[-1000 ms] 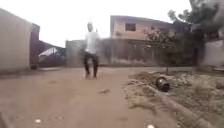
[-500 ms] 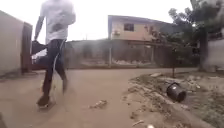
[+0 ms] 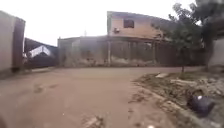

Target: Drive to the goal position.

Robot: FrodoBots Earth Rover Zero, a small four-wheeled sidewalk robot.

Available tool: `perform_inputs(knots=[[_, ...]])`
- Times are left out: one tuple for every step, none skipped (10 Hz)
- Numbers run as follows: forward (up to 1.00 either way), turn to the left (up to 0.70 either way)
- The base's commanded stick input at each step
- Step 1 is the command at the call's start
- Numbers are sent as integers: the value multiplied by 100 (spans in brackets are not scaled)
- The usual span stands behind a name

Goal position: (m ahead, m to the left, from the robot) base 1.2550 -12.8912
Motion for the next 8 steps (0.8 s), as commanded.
perform_inputs(knots=[[100, 0], [100, 0], [100, 0], [100, 0], [100, 0], [100, 0], [100, 0], [100, 0]])
